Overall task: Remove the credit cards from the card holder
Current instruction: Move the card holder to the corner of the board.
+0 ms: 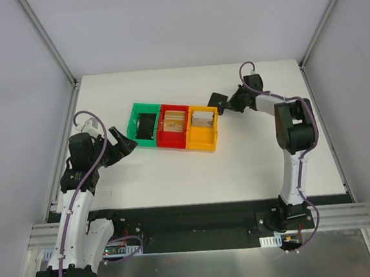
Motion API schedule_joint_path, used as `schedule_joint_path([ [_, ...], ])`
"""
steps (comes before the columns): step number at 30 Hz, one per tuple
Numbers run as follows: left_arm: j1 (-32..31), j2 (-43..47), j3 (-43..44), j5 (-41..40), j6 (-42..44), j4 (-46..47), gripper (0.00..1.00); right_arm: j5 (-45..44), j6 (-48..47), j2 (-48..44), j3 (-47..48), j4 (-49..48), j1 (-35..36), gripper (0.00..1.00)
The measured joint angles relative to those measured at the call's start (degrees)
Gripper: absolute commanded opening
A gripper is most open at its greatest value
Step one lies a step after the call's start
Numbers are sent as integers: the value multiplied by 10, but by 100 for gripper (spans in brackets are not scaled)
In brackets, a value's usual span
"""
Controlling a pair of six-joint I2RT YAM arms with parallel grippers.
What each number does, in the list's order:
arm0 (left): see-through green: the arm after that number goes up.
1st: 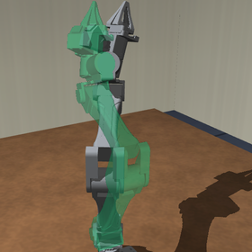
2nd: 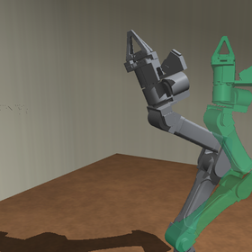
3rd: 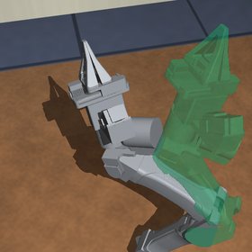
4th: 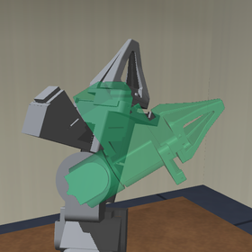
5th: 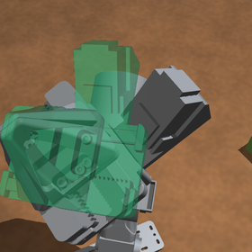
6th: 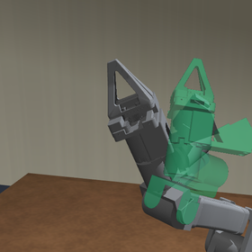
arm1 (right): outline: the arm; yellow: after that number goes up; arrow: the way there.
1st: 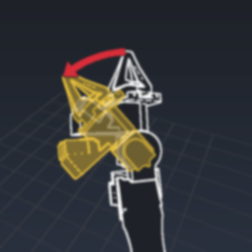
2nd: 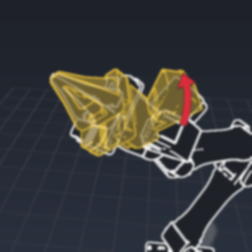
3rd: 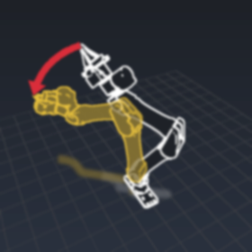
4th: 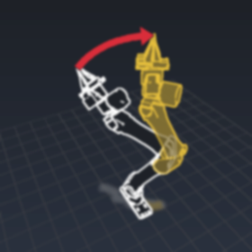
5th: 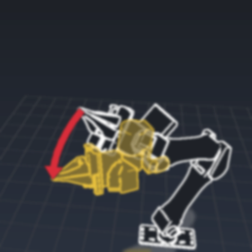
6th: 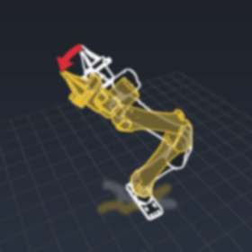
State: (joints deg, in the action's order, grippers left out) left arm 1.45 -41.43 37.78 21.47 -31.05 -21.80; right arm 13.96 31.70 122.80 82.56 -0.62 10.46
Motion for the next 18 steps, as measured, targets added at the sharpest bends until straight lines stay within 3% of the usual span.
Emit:
schedule_joint_path([
  [10, 0, 0, 0, -10, 0, 0, 92, -10, -14, -73, -93, 1, -54, 0],
  [18, 0, -6, -5, -7, -11, 7, 93, -23, -44, -203, -252, 4, -61, 0],
])
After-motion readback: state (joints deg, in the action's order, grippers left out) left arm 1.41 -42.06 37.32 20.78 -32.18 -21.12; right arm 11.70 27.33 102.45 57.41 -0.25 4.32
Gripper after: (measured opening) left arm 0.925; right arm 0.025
